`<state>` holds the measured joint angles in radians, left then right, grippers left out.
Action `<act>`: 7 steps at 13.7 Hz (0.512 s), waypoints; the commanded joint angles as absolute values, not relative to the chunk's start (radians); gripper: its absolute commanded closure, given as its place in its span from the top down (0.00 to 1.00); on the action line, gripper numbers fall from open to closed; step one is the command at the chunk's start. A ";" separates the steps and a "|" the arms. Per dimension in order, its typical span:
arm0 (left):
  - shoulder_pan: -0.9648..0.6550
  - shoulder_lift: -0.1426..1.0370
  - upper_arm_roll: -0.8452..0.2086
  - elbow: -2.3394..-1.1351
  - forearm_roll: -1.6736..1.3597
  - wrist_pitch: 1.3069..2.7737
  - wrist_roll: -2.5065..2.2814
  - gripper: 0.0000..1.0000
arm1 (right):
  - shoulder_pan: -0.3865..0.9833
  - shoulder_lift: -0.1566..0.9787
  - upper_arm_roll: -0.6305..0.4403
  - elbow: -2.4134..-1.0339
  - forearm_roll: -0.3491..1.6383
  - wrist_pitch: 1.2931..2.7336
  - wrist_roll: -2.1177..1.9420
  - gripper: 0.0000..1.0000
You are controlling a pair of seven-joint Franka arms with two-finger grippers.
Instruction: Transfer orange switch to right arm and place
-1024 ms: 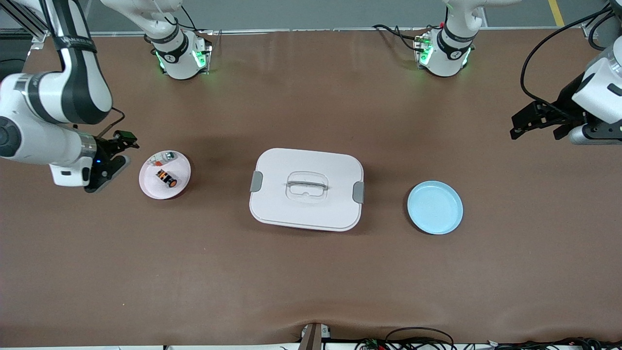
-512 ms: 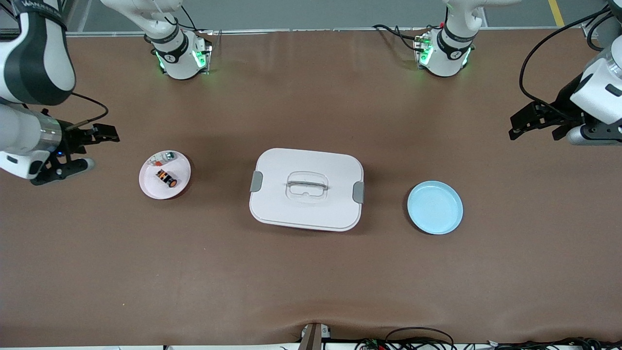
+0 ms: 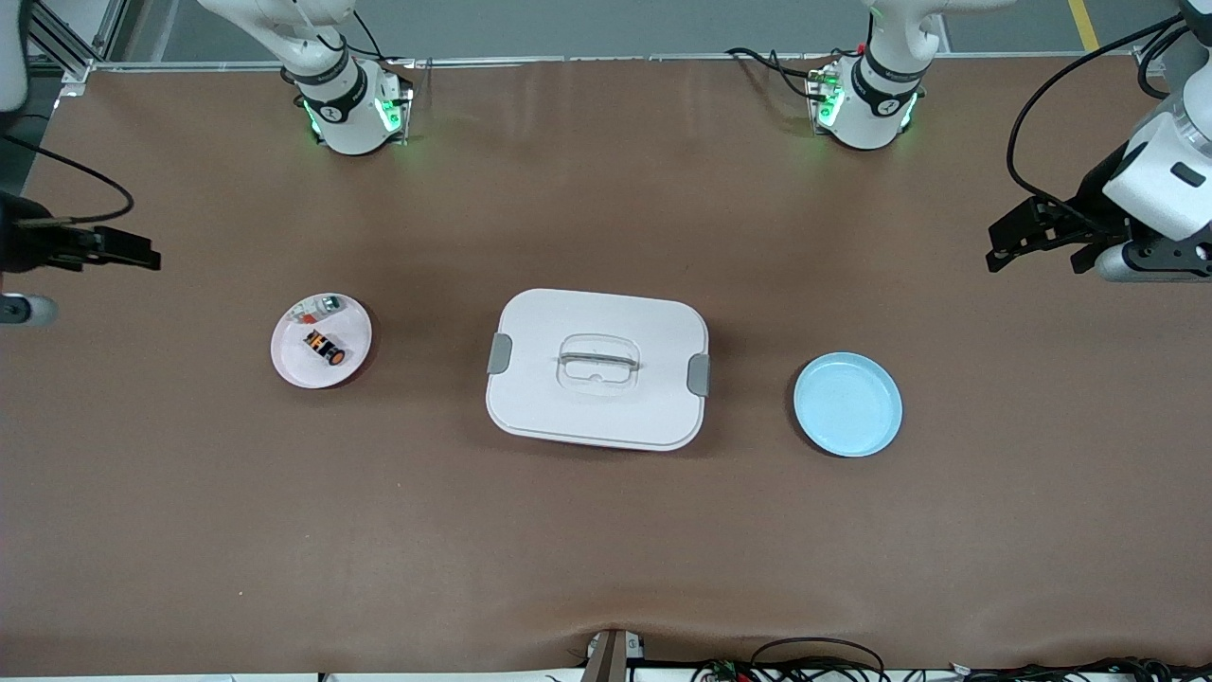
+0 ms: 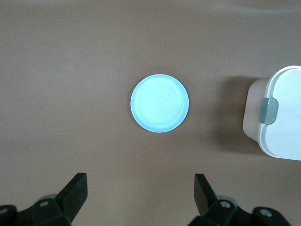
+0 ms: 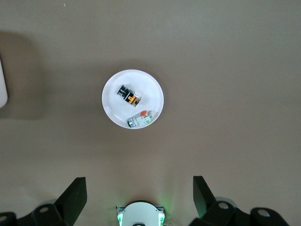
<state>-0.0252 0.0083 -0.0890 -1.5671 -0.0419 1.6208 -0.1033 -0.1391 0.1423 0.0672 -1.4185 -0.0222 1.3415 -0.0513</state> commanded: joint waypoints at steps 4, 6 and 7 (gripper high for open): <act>-0.015 0.012 -0.100 -1.554 -0.037 1.624 -0.106 1.00 | -0.169 0.173 0.081 -1.312 -0.040 1.322 -0.029 1.00; -0.015 0.012 -0.100 -1.552 -0.035 1.624 -0.106 1.00 | -0.173 0.172 0.084 -1.310 -0.032 1.327 -0.034 1.00; -0.015 0.014 -0.100 -1.543 -0.035 1.624 -0.106 1.00 | -0.167 0.170 0.089 -1.309 -0.035 1.324 -0.031 1.00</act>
